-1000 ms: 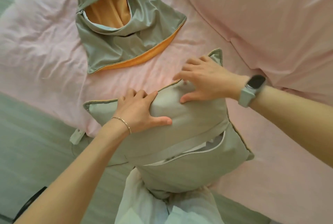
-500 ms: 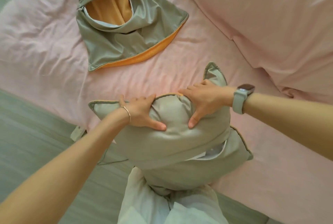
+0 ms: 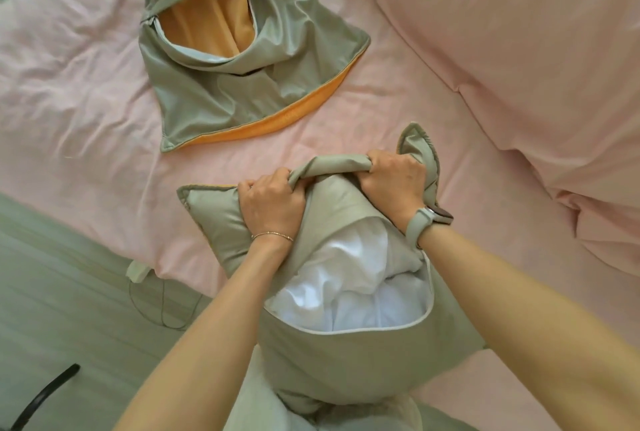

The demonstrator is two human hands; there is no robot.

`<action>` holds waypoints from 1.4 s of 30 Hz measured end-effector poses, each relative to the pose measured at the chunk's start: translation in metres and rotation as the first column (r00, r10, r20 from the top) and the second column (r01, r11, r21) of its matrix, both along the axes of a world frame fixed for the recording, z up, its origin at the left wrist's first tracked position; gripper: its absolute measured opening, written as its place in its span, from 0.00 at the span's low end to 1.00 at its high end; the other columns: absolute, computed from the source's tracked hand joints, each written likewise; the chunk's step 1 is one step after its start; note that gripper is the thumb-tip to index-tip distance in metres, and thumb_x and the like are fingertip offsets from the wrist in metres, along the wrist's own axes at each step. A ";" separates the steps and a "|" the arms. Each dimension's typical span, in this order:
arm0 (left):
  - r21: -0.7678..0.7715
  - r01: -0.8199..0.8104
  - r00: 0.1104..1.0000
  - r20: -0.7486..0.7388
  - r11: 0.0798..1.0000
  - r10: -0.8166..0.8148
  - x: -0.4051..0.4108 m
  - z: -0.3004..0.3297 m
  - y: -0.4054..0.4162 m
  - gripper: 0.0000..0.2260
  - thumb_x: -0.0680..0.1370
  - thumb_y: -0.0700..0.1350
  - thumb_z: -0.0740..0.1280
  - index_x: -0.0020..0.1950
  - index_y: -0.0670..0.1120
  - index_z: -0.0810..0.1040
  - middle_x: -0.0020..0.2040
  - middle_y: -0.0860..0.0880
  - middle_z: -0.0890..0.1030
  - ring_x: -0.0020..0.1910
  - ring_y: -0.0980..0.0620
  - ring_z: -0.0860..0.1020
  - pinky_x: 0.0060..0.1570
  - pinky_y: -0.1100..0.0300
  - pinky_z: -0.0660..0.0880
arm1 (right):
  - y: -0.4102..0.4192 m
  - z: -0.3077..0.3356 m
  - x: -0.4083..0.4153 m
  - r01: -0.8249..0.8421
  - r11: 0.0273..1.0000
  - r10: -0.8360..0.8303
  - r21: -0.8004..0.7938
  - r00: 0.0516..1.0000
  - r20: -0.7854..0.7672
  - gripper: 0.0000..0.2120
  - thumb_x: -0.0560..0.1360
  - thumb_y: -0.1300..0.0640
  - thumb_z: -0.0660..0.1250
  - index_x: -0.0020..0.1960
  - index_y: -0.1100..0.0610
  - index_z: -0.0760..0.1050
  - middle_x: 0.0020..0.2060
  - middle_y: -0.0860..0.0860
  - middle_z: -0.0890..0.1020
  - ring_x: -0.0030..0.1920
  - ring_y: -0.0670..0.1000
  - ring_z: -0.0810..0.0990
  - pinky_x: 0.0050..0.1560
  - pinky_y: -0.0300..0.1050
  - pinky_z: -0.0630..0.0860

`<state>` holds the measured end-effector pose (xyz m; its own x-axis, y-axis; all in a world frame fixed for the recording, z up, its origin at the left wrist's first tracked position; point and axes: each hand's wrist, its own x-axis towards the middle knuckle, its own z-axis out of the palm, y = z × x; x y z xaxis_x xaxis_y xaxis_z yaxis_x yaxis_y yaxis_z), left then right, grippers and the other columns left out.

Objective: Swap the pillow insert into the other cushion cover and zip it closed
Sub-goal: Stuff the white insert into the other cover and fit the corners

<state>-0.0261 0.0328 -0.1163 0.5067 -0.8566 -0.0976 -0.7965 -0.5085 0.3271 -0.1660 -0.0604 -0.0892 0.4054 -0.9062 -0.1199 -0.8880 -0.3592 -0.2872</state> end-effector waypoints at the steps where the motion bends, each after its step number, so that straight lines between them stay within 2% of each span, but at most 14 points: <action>1: -0.023 0.003 1.000 0.003 1.000 -0.003 0.001 -0.003 -0.006 0.14 0.69 0.53 0.61 0.28 0.46 0.74 0.22 0.46 0.75 0.23 0.47 0.75 0.36 0.55 0.56 | -0.004 -0.001 -0.002 0.006 1.000 -0.006 -0.027 1.000 0.010 0.14 0.65 0.51 0.58 0.26 0.57 0.73 0.18 0.53 0.73 0.18 0.57 0.71 0.27 0.36 0.58; 3: -0.069 0.006 1.000 0.014 0.998 -0.005 0.004 -0.005 -0.012 0.15 0.69 0.53 0.61 0.26 0.46 0.74 0.21 0.47 0.75 0.23 0.46 0.75 0.36 0.56 0.57 | -0.008 0.000 -0.008 -0.015 1.000 0.017 -0.022 0.998 0.066 0.16 0.67 0.48 0.58 0.30 0.56 0.77 0.21 0.53 0.77 0.23 0.58 0.75 0.29 0.40 0.64; 5: -0.115 0.009 1.000 0.030 0.993 -0.005 0.006 0.000 -0.015 0.16 0.70 0.54 0.61 0.26 0.47 0.74 0.22 0.47 0.75 0.23 0.46 0.75 0.37 0.57 0.57 | -0.011 0.007 -0.015 -0.027 1.000 0.027 0.001 0.993 0.114 0.16 0.68 0.44 0.62 0.38 0.54 0.81 0.30 0.53 0.82 0.34 0.58 0.80 0.40 0.45 0.70; 8: -0.189 0.063 0.998 0.016 0.980 -0.061 0.007 0.013 -0.035 0.19 0.70 0.59 0.62 0.26 0.47 0.76 0.22 0.47 0.76 0.25 0.46 0.75 0.38 0.57 0.58 | -0.020 0.026 -0.025 0.064 0.998 -0.066 0.013 0.982 0.177 0.16 0.69 0.46 0.70 0.50 0.56 0.81 0.44 0.53 0.84 0.48 0.57 0.79 0.57 0.49 0.68; 12: -0.145 0.152 0.986 -0.053 0.978 -0.161 0.010 0.035 -0.074 0.19 0.67 0.63 0.68 0.43 0.48 0.81 0.41 0.48 0.83 0.47 0.46 0.78 0.52 0.56 0.58 | -0.020 0.032 -0.040 0.147 0.987 -0.157 0.059 0.962 0.223 0.18 0.75 0.53 0.66 0.61 0.60 0.74 0.55 0.56 0.79 0.58 0.57 0.73 0.62 0.51 0.68; 14: -0.143 0.204 0.976 -0.042 0.969 -0.212 0.013 0.040 -0.075 0.20 0.67 0.61 0.69 0.51 0.47 0.79 0.48 0.47 0.80 0.53 0.46 0.73 0.55 0.52 0.60 | -0.009 0.035 -0.043 0.080 0.993 -0.056 -0.082 0.961 0.271 0.15 0.74 0.57 0.61 0.59 0.61 0.75 0.53 0.58 0.78 0.55 0.56 0.73 0.57 0.53 0.71; 17: -0.379 0.183 0.982 0.023 0.907 -0.189 0.007 0.048 -0.048 0.14 0.70 0.53 0.67 0.49 0.46 0.78 0.45 0.46 0.78 0.48 0.49 0.69 0.46 0.55 0.64 | 0.022 0.042 -0.049 -0.036 0.956 0.146 -0.291 0.918 0.368 0.06 0.73 0.63 0.62 0.49 0.59 0.73 0.42 0.57 0.78 0.43 0.54 0.72 0.43 0.50 0.72; 22: -0.573 0.320 0.924 0.011 0.754 -0.383 -0.025 0.061 0.017 0.04 0.74 0.46 0.68 0.45 0.46 0.76 0.41 0.47 0.79 0.43 0.48 0.73 0.43 0.54 0.67 | 0.079 0.050 -0.059 -0.166 0.956 0.261 -0.241 0.853 0.451 0.04 0.72 0.65 0.64 0.44 0.59 0.71 0.35 0.55 0.77 0.36 0.53 0.72 0.36 0.48 0.72; 25: -0.512 0.482 0.837 0.028 0.711 -0.547 -0.036 0.061 0.040 0.07 0.75 0.50 0.67 0.47 0.48 0.78 0.45 0.48 0.80 0.48 0.48 0.73 0.46 0.53 0.67 | 0.097 0.049 -0.073 -0.163 0.948 0.266 -0.273 0.877 0.401 0.04 0.72 0.63 0.65 0.43 0.58 0.70 0.34 0.54 0.76 0.36 0.53 0.70 0.37 0.46 0.69; 28: -0.400 0.554 0.809 0.051 0.730 -0.586 -0.031 0.046 0.042 0.14 0.76 0.53 0.63 0.53 0.47 0.81 0.52 0.47 0.80 0.55 0.47 0.72 0.52 0.53 0.67 | 0.108 0.042 -0.087 -0.164 0.978 0.199 -0.133 0.923 0.330 0.05 0.73 0.60 0.64 0.43 0.61 0.76 0.35 0.53 0.78 0.35 0.54 0.76 0.35 0.47 0.73; 32: -0.234 0.496 0.854 -0.041 0.836 -0.519 -0.024 0.031 0.015 0.18 0.76 0.53 0.60 0.58 0.45 0.79 0.55 0.46 0.80 0.57 0.46 0.72 0.56 0.53 0.69 | 0.119 0.035 -0.087 -0.139 0.990 0.137 -0.003 0.968 0.210 0.11 0.73 0.53 0.61 0.50 0.58 0.76 0.36 0.50 0.80 0.32 0.51 0.79 0.29 0.43 0.75; 34: -0.203 0.474 0.862 -0.093 0.857 -0.499 -0.024 0.031 0.003 0.19 0.75 0.53 0.60 0.59 0.44 0.79 0.54 0.46 0.80 0.55 0.45 0.74 0.56 0.53 0.71 | 0.118 0.034 -0.084 -0.102 0.994 0.109 -0.048 0.979 0.170 0.11 0.70 0.54 0.67 0.50 0.58 0.74 0.40 0.51 0.80 0.35 0.53 0.80 0.31 0.42 0.73; 38: -0.201 0.437 0.871 -0.150 0.877 -0.469 -0.028 0.036 0.002 0.20 0.74 0.53 0.59 0.59 0.44 0.78 0.54 0.47 0.81 0.55 0.46 0.75 0.56 0.53 0.71 | 0.103 0.022 -0.070 -0.063 0.996 0.064 -0.065 0.998 0.013 0.25 0.61 0.52 0.78 0.54 0.60 0.76 0.47 0.53 0.81 0.42 0.57 0.78 0.31 0.46 0.76; 42: -0.196 0.409 0.872 -0.203 0.891 -0.445 -0.031 0.037 0.008 0.20 0.75 0.52 0.59 0.61 0.43 0.77 0.57 0.46 0.80 0.58 0.45 0.74 0.60 0.53 0.68 | 0.093 0.001 -0.056 -0.108 0.992 0.101 -0.069 0.990 -0.096 0.24 0.61 0.50 0.76 0.54 0.58 0.77 0.44 0.52 0.81 0.44 0.57 0.77 0.45 0.50 0.68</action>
